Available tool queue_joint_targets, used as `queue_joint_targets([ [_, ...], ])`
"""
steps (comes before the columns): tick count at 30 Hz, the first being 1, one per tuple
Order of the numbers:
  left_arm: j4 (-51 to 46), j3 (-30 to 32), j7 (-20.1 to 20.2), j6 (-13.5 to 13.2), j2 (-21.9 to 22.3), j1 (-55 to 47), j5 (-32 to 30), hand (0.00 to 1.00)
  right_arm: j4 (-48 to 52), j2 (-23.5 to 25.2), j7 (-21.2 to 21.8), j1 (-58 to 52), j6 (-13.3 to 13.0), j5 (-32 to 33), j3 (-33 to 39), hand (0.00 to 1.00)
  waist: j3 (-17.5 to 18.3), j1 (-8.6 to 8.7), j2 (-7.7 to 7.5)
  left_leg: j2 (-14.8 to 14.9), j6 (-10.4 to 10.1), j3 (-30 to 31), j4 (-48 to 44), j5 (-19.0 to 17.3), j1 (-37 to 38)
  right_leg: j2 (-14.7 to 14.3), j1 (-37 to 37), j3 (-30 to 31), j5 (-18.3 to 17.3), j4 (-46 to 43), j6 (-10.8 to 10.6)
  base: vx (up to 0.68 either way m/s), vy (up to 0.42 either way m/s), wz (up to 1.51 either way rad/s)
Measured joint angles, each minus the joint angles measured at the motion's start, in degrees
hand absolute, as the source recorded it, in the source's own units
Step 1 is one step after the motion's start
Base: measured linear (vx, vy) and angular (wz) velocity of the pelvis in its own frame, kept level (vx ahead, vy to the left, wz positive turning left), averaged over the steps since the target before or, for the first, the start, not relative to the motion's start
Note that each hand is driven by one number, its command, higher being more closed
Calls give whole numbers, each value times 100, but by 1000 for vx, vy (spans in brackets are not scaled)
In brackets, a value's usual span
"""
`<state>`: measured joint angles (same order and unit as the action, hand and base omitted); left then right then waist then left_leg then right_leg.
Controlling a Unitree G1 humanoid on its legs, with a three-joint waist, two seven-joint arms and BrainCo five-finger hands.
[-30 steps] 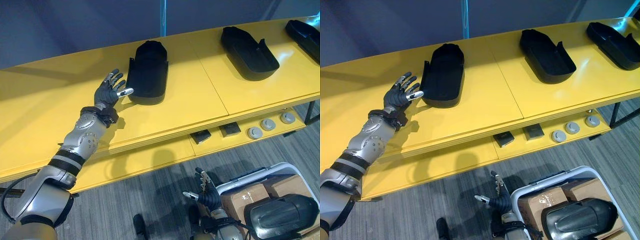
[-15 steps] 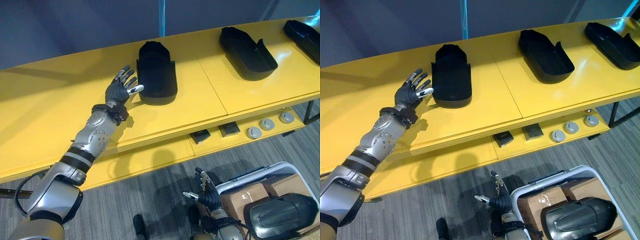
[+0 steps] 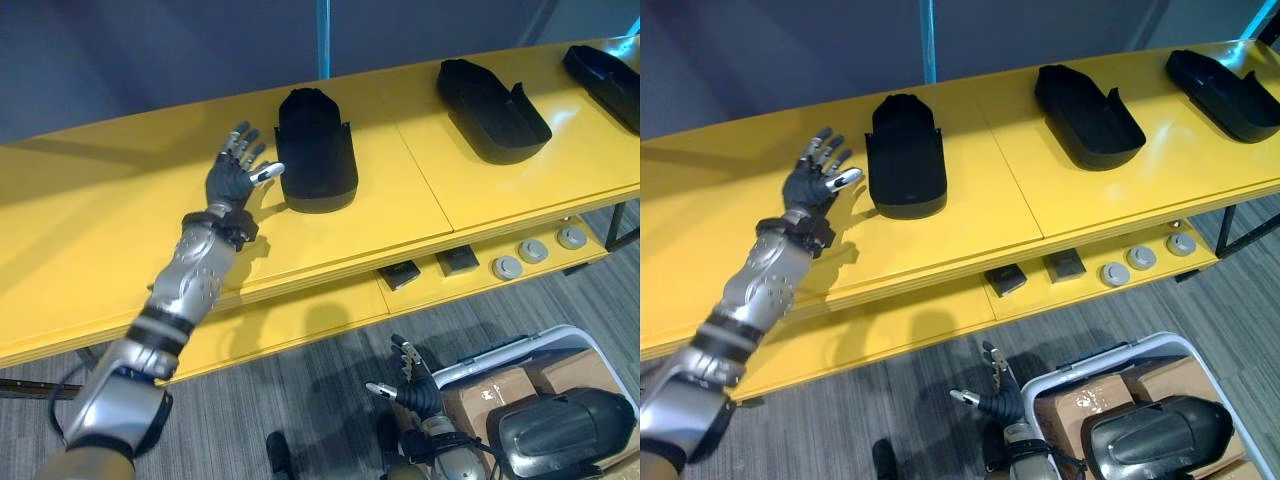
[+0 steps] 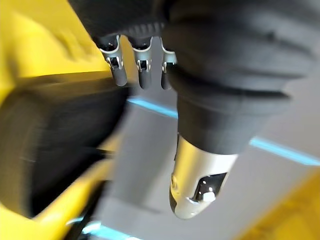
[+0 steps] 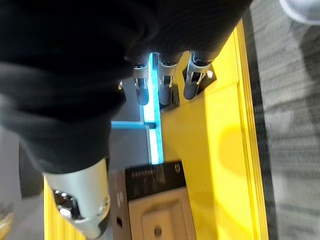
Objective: Walk over and take plastic housings, then place them on the shelf
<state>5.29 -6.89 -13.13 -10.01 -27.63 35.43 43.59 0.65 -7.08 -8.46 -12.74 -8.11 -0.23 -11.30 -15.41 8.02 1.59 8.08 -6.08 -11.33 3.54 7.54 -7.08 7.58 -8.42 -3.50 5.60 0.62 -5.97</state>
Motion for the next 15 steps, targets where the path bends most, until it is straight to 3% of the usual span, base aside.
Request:
queue_joint_targets([
  [2, -1073, 894, -682, -116, 804, -1184, -1551, 0, 14, -2, -120, 55, -74, -69, 424, 0, 14, -168, -16, 61, -29, -47, -547, -396, 49, -30, 110, 237, -59, -81, -1, 10, 28, -53],
  [3, -1598, 1239, -1075, -122, 1267, -1834, -2310, 0, 15, -2, -175, 97, -120, -88, 647, 0, 15, -258, -13, 77, -79, 415, -1175, -759, -22, -38, 158, 418, -198, -253, -20, -22, 9, -67],
  [4, -2024, 1412, -1335, -129, 1579, -2289, -2740, 0, 21, -3, -202, 139, -154, -87, 786, 0, 35, -318, 1, 72, -152, 1064, -1685, -1015, -103, -75, 146, 567, -293, -442, -25, -43, 0, -95],
  [5, -2576, 1524, -1640, -157, 1937, -2844, -3311, 0, 89, -38, -228, 162, -207, -86, 979, 0, 84, -410, 64, 22, -374, 2020, -2279, -1393, -158, -170, 105, 803, -443, -690, -26, -69, 60, -90],
  [7, -3268, 1528, -1972, -204, 2317, -3372, -4115, 0, 211, -29, -279, 141, -268, -82, 1279, 0, 267, -456, 151, -143, -648, 3247, -2826, -1935, -137, -336, -115, 1172, -649, -1069, -157, -109, 188, -101],
  [8, -3541, 1472, -2113, -265, 2475, -3435, -4483, 0, 371, 6, -301, 55, -323, -51, 1485, 0, 348, -443, 182, -250, -642, 3688, -2950, -2235, -91, -391, -269, 1387, -689, -1239, -219, -137, 268, -89],
  [9, -3629, 1423, -2181, -286, 2532, -3420, -4642, 0, 455, 24, -311, -5, -345, -14, 1576, 0, 371, -414, 193, -274, -598, 3753, -2959, -2375, -68, -401, -339, 1480, -690, -1289, -250, -151, 289, -79],
  [10, -3703, 1286, -2283, -342, 2608, -3361, -4999, 0, 672, 96, -319, -194, -399, 46, 1735, 0, 380, -337, 181, -327, -358, 3665, -2938, -2689, -17, -397, -467, 1722, -612, -1315, -396, -194, 351, -114],
  [11, -3719, 1080, -2303, -368, 2603, -3362, -5248, 0, 962, 324, -326, -473, -407, 47, 1816, 0, 349, -355, 0, -541, -186, 3232, -3265, -2840, -162, -274, -574, 2149, -246, -1054, -482, -208, 371, -116],
  [12, -3727, 1018, -2304, -368, 2607, -3371, -5278, 0, 1051, 355, -332, -546, -409, 47, 1818, 0, 356, -354, -17, -567, -141, 3133, -3353, -2873, -207, -252, -576, 2240, -147, -921, -530, -276, 505, -157],
  [13, -3881, 857, -2323, -364, 2579, -3433, -5429, 0, 1341, 464, -371, -699, -409, 44, 1789, 0, 376, -333, -139, -699, 69, 2671, -3683, -2971, -419, -85, -577, 2553, 407, -260, -361, -289, 484, -154],
  [14, -3998, 776, -2325, -371, 2558, -3430, -5549, 0, 1391, 515, -388, -654, -428, 40, 1787, 0, 360, -338, -162, -627, 268, 2311, -3728, -2936, -592, -10, -566, 2497, 1101, 423, 440, -347, 464, -221],
  [15, -4033, 773, -2326, -392, 2540, -3367, -5660, 0, 1313, 593, -442, -457, -431, 38, 1782, 0, 278, -437, -127, -430, 364, 1785, -3648, -2853, -674, -55, -873, 1530, 1324, 190, 821, -423, 418, -239],
])
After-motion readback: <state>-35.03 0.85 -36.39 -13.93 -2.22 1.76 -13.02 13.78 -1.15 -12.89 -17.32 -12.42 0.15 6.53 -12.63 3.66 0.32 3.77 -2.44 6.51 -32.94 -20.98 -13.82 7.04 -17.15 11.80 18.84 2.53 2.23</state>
